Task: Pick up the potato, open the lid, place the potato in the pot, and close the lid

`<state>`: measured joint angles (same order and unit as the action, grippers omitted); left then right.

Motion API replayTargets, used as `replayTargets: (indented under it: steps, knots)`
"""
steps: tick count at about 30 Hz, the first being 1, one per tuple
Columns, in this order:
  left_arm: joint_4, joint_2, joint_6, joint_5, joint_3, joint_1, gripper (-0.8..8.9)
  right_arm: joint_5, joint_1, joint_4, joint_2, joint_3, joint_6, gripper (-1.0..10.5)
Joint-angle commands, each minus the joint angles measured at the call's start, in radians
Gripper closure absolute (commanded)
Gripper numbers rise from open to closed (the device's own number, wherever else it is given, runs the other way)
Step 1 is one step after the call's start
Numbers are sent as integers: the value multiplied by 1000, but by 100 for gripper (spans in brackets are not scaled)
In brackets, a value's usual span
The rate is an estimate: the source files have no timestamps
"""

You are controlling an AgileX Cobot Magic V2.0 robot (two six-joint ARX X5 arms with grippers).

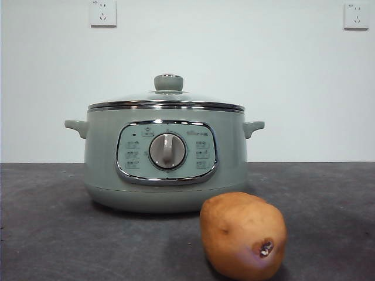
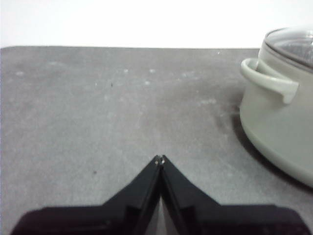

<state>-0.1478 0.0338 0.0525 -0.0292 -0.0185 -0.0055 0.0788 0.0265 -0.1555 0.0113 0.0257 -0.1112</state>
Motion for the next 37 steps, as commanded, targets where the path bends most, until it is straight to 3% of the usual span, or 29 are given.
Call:
replayTargets:
  steps: [1, 9, 13, 15, 20, 28, 37]
  knots:
    - [14, 0, 0, -5, 1, 2, 817, 0, 0, 23, -2, 11, -76, 950]
    - [6, 0, 1, -9, -51, 2, 802, 5, 0, 24, -2, 85, -99, 935]
    - [7, 2, 12, -24, -87, 2, 489, 14, 0, 22, -2, 128, -99, 688]
    - [7, 5, 24, -24, -105, 2, 407, 28, 0, 21, -2, 146, -100, 584]
    - [6, 25, 60, -31, -153, 2, 400, 89, 0, 6, 0, 196, -132, 437]
    - [-4, 103, 108, -107, -262, 2, 399, 149, 0, -112, 41, 307, -159, 436]
    - [-229, 327, 109, -293, -480, 2, 401, 266, 0, -427, 245, 534, -158, 437]
